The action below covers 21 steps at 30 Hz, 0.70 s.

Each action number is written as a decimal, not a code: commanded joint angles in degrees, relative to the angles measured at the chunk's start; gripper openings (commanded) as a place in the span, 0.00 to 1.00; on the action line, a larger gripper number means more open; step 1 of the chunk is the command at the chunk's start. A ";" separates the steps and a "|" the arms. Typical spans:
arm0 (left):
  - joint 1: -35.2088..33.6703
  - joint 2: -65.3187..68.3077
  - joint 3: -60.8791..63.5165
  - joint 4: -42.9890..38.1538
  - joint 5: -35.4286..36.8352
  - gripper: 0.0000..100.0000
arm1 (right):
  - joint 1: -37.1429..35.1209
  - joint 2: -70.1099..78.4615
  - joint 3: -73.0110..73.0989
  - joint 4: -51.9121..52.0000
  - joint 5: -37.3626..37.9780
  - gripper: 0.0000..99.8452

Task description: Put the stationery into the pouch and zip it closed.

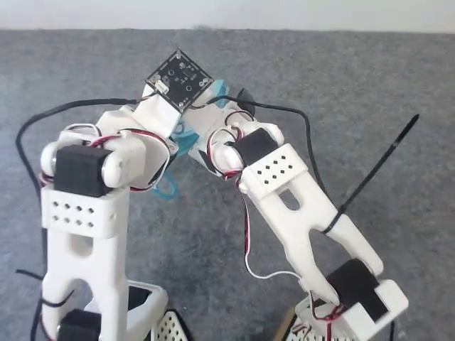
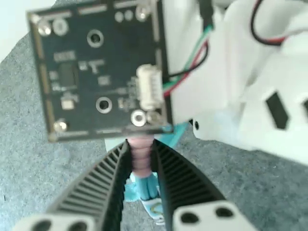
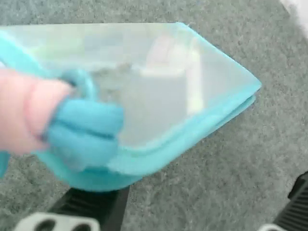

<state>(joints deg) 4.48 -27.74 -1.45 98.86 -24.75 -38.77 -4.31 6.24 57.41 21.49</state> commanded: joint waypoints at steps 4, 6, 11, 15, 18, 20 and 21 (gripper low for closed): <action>0.53 -2.11 -0.22 1.67 -0.79 0.01 | 0.04 0.13 -1.85 1.27 2.64 0.45; 0.44 -2.02 -0.22 1.58 -0.79 0.01 | 0.40 0.13 -1.76 1.27 4.13 0.41; 0.62 -2.02 -0.22 1.58 -0.79 0.01 | 0.40 0.13 -1.93 0.84 4.92 0.25; 0.70 -2.02 -0.13 1.67 -0.79 0.01 | 0.66 0.13 -1.93 -0.22 4.84 0.22; 0.70 -2.11 1.10 1.49 -0.79 0.01 | 0.66 0.04 -2.02 -0.75 4.48 0.20; 0.70 -2.02 1.98 1.49 -0.79 0.01 | 0.48 0.04 -2.02 -0.84 4.48 0.15; 0.70 -2.02 2.42 1.49 -0.79 0.01 | 0.40 0.04 -2.02 -0.84 4.48 0.13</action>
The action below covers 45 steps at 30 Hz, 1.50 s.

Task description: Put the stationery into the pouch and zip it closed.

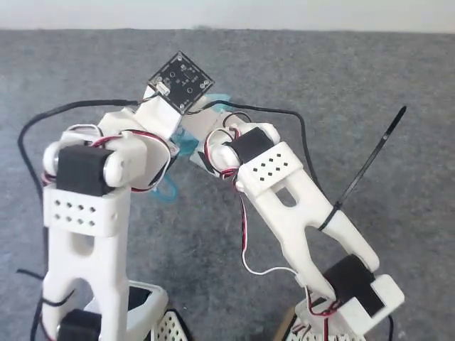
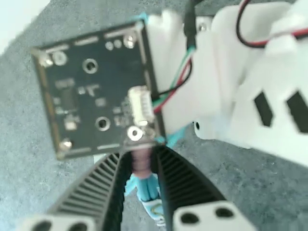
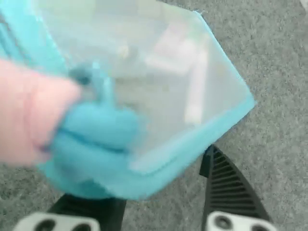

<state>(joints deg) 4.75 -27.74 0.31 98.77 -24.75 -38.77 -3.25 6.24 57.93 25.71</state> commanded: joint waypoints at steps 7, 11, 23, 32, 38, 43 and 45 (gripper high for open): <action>0.44 -2.37 0.92 1.58 -0.79 0.01 | 0.66 -0.92 -2.02 -0.92 0.26 0.04; 0.53 -2.37 0.92 1.58 -0.79 0.01 | 0.48 -0.92 -1.85 -0.84 0.26 0.10; 0.44 -2.37 0.84 1.58 -0.88 0.01 | -0.92 -1.10 -1.58 -6.73 -4.31 0.41; 0.44 -2.46 1.27 1.76 -2.29 0.01 | -0.66 -0.66 -0.97 -1.98 -2.99 0.42; 0.44 -2.46 3.12 1.58 -2.81 0.01 | 2.77 -0.84 -1.32 12.88 -12.57 0.42; 0.44 -2.46 3.12 0.26 -0.62 0.01 | 4.70 -0.92 -1.32 16.13 -19.96 0.42; 0.35 -2.46 3.91 0.26 -0.70 0.01 | 4.70 -1.01 -1.32 16.66 -19.96 0.42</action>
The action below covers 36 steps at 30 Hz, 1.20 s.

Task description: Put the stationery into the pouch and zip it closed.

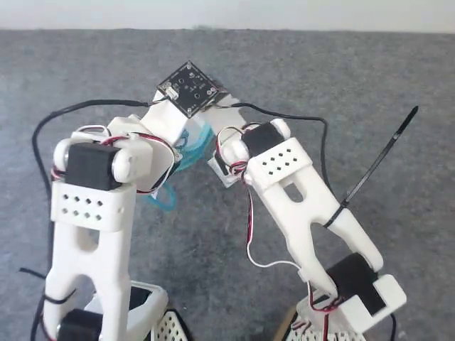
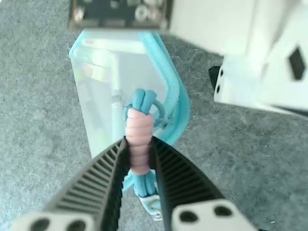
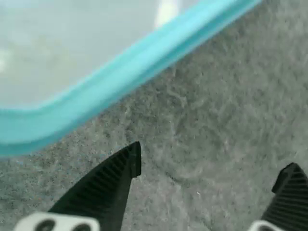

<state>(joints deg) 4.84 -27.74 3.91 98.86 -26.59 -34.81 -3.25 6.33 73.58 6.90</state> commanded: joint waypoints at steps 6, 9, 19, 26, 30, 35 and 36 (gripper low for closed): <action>0.35 -2.55 5.76 -1.49 1.05 0.01 | 3.12 -5.58 1.49 -0.66 -1.32 0.42; -0.09 -2.55 6.29 -2.64 1.23 0.01 | 5.05 -11.38 9.85 -8.04 -1.23 0.42; -0.09 -2.02 3.30 -1.76 1.49 0.01 | -0.13 -38.90 42.46 -36.35 15.91 0.42; 0.26 -1.93 -0.04 1.67 1.14 0.01 | -5.85 -41.80 42.20 -32.57 35.08 0.42; 0.18 -1.93 -0.31 1.67 1.14 0.01 | -5.76 -38.20 39.30 -32.92 42.73 0.42; -2.29 -1.93 -0.31 1.58 -2.11 0.01 | -5.67 -35.21 38.77 -37.14 48.44 0.46; -2.55 -1.93 -0.31 1.58 -2.64 0.01 | -5.32 -34.86 38.77 -37.32 49.93 0.48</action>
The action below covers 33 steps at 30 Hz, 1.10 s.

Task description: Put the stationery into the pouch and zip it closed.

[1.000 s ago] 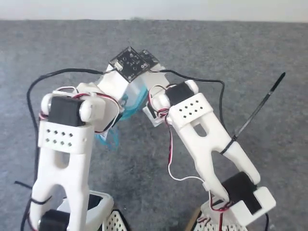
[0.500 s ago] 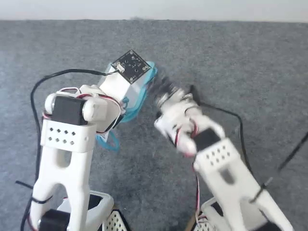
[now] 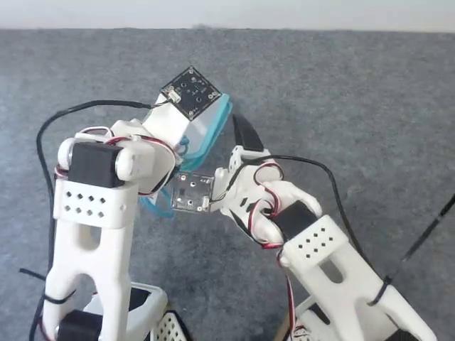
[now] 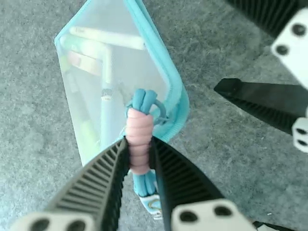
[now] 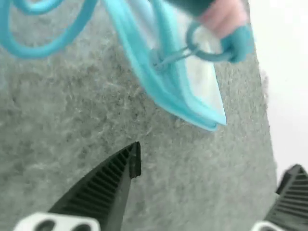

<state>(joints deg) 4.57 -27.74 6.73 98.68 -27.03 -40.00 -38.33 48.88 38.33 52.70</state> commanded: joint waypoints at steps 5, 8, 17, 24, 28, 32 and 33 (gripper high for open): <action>-2.29 -2.02 -3.03 1.85 -2.81 0.01 | 0.75 2.59 -3.69 -1.80 12.04 0.49; -2.20 -1.93 -3.03 1.85 -2.81 0.01 | -0.04 3.03 -3.69 -1.71 16.53 0.49; -2.29 -1.93 -2.77 2.02 -4.40 0.01 | -2.77 3.30 -5.27 -1.80 19.43 0.49; -0.79 -2.20 -3.03 1.93 -4.48 0.01 | -2.59 2.86 -5.27 2.86 16.44 0.37; 1.49 -2.46 -3.38 1.85 -3.69 0.01 | -1.98 2.15 -6.95 7.60 8.53 0.45; 1.14 -2.46 -6.81 1.93 -1.85 0.01 | -0.04 -0.13 -10.46 13.85 -4.31 0.48; 1.32 -2.46 -6.81 1.93 -1.85 0.01 | 1.19 -0.66 -11.96 14.90 -7.65 0.48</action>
<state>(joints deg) 5.63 -27.74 4.26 98.86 -30.29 -41.76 -35.25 43.08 50.29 54.64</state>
